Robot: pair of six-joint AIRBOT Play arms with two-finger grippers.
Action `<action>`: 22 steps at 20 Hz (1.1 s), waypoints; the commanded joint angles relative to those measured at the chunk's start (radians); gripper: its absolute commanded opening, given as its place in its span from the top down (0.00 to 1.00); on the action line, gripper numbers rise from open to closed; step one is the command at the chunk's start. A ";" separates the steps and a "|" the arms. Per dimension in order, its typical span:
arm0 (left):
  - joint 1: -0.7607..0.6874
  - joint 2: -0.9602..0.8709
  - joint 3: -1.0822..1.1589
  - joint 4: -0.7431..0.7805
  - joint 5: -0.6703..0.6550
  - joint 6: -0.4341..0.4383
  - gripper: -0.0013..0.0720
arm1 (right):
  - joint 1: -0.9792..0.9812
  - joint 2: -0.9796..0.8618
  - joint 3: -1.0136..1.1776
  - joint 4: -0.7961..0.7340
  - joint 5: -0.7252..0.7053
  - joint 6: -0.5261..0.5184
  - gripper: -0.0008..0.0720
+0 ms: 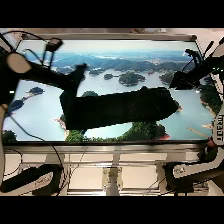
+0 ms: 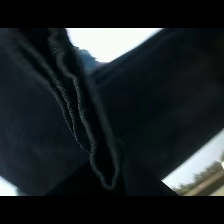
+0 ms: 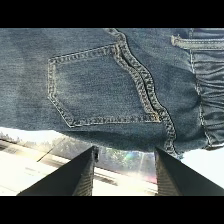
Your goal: Fold the clothes and pants, and hang the long-sleeved shirts on hangers.
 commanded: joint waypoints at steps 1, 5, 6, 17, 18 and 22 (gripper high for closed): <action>-0.122 -0.079 0.000 -0.019 0.026 -0.011 0.96 | -0.001 0.032 0.001 -0.016 0.003 0.014 0.42; -0.174 -0.140 0.000 -0.019 0.028 -0.048 0.96 | -0.001 0.036 0.001 -0.019 0.011 0.023 0.42; -0.175 -0.157 0.000 -0.018 0.039 -0.086 0.96 | -0.001 0.036 0.001 -0.019 0.014 0.024 0.42; -0.239 -0.184 0.000 -0.094 0.075 -0.172 0.94 | -0.001 0.036 0.001 -0.018 0.033 0.024 0.42; -0.249 -0.184 0.000 -0.097 0.030 -0.172 0.92 | -0.001 0.036 0.001 -0.018 0.034 0.025 0.42; -0.243 -0.184 0.000 -0.043 -0.130 -0.175 0.57 | -0.001 0.036 0.001 -0.018 0.035 0.037 0.42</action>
